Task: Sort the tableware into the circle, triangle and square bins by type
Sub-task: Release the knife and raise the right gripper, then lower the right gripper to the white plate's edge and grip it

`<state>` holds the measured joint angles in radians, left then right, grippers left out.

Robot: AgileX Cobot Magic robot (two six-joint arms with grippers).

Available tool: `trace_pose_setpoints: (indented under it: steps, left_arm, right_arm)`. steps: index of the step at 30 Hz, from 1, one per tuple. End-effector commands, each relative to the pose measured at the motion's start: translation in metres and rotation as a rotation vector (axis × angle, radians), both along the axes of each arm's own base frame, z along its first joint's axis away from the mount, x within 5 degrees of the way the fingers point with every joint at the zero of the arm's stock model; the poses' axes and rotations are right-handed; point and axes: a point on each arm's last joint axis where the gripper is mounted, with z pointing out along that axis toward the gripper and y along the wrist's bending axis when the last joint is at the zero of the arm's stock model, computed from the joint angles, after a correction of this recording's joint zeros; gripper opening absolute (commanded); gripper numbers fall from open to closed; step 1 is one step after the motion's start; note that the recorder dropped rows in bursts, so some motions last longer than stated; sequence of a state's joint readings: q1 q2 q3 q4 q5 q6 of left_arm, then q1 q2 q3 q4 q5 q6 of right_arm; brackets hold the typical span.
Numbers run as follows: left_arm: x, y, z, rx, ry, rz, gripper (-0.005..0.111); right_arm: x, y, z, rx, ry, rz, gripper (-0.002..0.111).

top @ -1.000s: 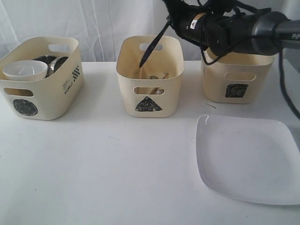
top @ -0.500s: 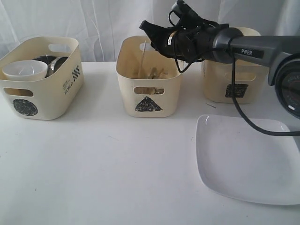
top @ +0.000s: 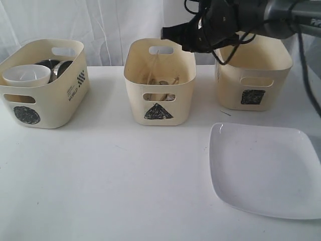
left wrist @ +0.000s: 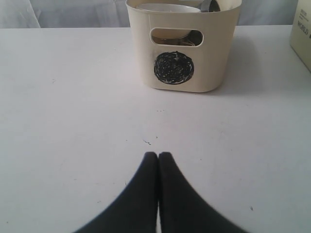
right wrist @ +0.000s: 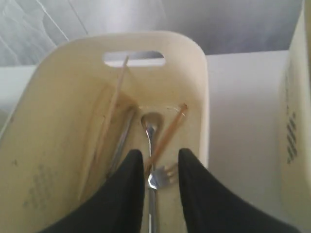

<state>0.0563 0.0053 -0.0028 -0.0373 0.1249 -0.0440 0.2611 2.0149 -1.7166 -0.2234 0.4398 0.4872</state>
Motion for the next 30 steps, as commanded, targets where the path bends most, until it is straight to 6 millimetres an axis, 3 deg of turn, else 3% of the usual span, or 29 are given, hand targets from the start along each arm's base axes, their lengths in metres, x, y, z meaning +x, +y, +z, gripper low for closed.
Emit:
trace_pose_setpoints:
  steps: [1, 9, 14, 17, 21, 25, 30]
  left_arm:
    - [0.0, 0.0, -0.001, -0.006, 0.0, 0.0, 0.0]
    - [0.0, 0.0, -0.001, -0.006, 0.0, 0.0, 0.0]
    - [0.0, 0.0, -0.001, -0.006, 0.0, 0.0, 0.0]
    - [0.0, 0.0, -0.001, -0.006, 0.0, 0.0, 0.0]
    - [0.0, 0.0, -0.001, -0.008, 0.0, 0.001, 0.0]
    - [0.0, 0.0, -0.001, -0.008, 0.0, 0.001, 0.0]
    - [0.0, 0.0, -0.001, -0.008, 0.0, 0.001, 0.0]
  right_arm:
    - [-0.044, -0.014, 0.015, -0.124, 0.018, 0.058, 0.025]
    - [-0.138, -0.007, 0.028, -0.417, 0.025, 0.322, 0.025]
    - [-0.17, -0.002, 0.029, -0.439, 0.036, 0.377, 0.025]
    - [-0.183, 0.003, 0.013, -0.498, 0.106, 0.423, 0.032]
    - [-0.2, 0.008, -0.018, -0.593, 0.268, 0.479, 0.059]
    - [-0.212, 0.026, -0.054, -0.666, 0.457, 0.492, 0.06]
    - [-0.218, 0.052, -0.092, -0.745, 0.559, 0.555, 0.061]
